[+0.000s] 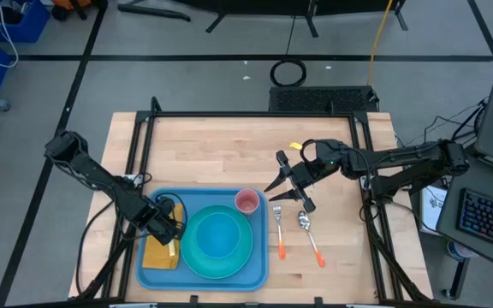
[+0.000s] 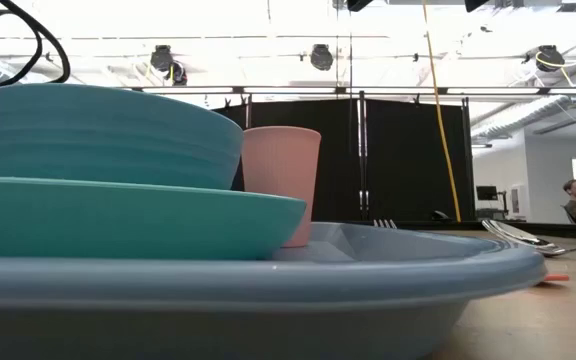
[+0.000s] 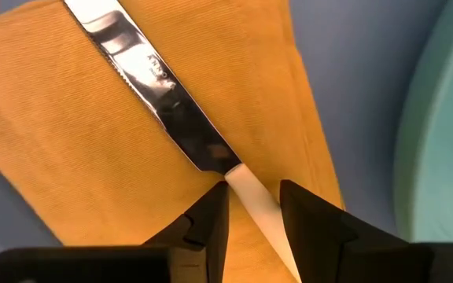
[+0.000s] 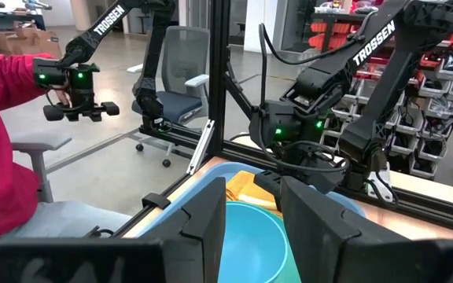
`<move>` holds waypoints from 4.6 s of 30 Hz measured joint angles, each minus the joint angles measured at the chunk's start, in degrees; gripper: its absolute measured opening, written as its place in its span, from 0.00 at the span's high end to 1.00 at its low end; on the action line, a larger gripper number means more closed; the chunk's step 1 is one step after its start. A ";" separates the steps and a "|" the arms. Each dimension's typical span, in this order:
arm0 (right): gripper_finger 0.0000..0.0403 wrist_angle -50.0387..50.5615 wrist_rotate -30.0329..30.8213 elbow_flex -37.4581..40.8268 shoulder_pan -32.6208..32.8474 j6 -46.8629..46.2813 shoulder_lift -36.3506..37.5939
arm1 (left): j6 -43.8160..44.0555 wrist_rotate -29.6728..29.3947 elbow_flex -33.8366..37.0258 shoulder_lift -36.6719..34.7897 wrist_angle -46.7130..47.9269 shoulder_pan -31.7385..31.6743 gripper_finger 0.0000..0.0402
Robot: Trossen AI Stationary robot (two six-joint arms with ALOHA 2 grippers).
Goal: Set up tray
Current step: Put the yellow table knife on top of the yellow table napkin on the blue tray
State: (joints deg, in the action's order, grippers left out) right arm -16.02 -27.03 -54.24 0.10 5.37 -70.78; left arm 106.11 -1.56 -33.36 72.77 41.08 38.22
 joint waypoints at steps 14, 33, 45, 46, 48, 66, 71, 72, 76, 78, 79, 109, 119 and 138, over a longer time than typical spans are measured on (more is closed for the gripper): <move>0.72 0.01 0.00 0.00 0.01 0.00 0.00 | -7.93 -0.79 -0.04 0.00 -2.36 0.04 0.71; 0.72 0.03 0.00 0.04 0.02 0.00 0.00 | -12.56 1.21 -0.07 -0.02 -7.96 0.39 0.71; 0.72 0.23 0.01 0.07 0.02 0.00 0.00 | -7.94 0.61 -0.07 -0.02 -8.21 1.57 0.71; 0.72 0.23 0.01 0.07 0.01 0.00 0.00 | -7.86 0.02 -0.07 -0.02 -8.46 1.57 0.71; 0.72 0.23 0.01 0.07 0.00 0.00 0.00 | -6.98 -1.59 -0.07 -0.02 -8.86 1.57 0.71; 0.72 0.21 0.02 0.05 0.00 0.00 0.00 | -3.48 -0.11 -0.11 -0.04 -7.77 -1.51 0.71; 0.72 0.22 0.00 0.07 0.02 0.00 0.00 | -4.16 -1.04 -0.11 -0.04 -7.82 -1.51 0.71; 0.72 0.22 0.00 0.07 0.00 0.00 -0.01 | -4.10 -1.24 -0.11 -0.04 -7.89 -1.52 0.71; 0.72 0.21 0.02 0.07 0.01 0.00 -0.02 | -3.75 -1.31 -0.11 0.44 -8.01 -2.33 0.71; 0.72 0.21 0.02 0.07 0.01 0.00 -0.02 | -3.83 -0.70 -0.11 1.67 -8.24 -3.02 0.71; 0.72 0.22 0.00 0.06 0.02 0.00 -0.02 | -4.19 0.02 -0.11 2.34 -8.27 -3.34 0.71; 0.72 0.43 0.24 0.04 0.02 0.00 -0.02 | -16.95 4.97 -1.95 5.01 -8.23 -5.49 0.71; 0.72 0.43 0.26 0.06 0.01 0.00 -0.02 | -21.71 7.32 -1.99 4.72 -8.66 -5.51 0.80; 0.72 0.45 0.26 0.04 0.01 0.01 -0.02 | -25.86 7.72 -2.08 4.68 -15.04 -5.60 0.78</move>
State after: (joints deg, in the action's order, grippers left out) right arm -15.57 -26.76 -54.19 0.11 5.37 -70.81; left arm 80.26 6.16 -35.44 77.45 26.04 32.62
